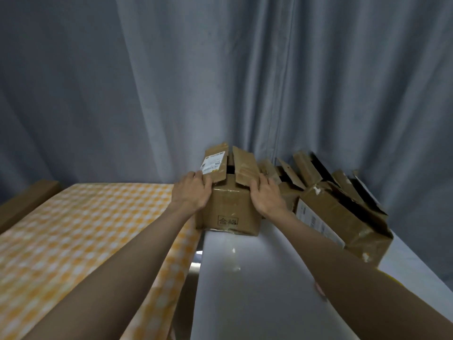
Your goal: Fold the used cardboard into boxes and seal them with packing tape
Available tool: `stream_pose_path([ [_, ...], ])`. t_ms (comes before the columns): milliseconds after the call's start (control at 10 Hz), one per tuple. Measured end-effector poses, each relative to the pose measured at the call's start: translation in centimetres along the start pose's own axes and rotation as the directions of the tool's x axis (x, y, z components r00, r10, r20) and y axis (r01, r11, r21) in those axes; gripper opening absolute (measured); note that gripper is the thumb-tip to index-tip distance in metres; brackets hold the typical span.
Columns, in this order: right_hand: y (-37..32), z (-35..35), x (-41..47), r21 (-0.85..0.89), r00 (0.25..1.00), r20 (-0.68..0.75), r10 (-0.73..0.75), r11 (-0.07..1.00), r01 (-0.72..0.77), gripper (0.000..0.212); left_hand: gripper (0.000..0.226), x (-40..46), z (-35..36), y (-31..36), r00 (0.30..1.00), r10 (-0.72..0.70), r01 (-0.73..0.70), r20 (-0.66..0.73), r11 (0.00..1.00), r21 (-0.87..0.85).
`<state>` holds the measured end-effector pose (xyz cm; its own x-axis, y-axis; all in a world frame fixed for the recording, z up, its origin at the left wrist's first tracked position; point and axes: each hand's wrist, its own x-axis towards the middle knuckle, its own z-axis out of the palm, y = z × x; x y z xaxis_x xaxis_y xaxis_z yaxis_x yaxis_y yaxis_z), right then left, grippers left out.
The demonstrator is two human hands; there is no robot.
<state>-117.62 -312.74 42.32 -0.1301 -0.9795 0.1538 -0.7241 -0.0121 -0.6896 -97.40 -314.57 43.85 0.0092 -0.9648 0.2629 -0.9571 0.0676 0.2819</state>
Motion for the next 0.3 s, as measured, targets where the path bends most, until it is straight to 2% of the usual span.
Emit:
stream_pose_path([
  [200,-2.7,-4.1,-2.6,-0.171,0.975,-0.088,-0.202,0.968,0.185,0.048,0.043,-2.3,-4.2,1.9,0.972,0.19,-0.17,-0.137,0.975,0.144],
  [300,-3.7,-5.8,-4.3,-0.259,0.955,-0.102,-0.279,0.934,0.246,0.046,0.046,-3.8,-5.5,2.4,0.965,0.217,-0.182,-0.151,0.959,0.216],
])
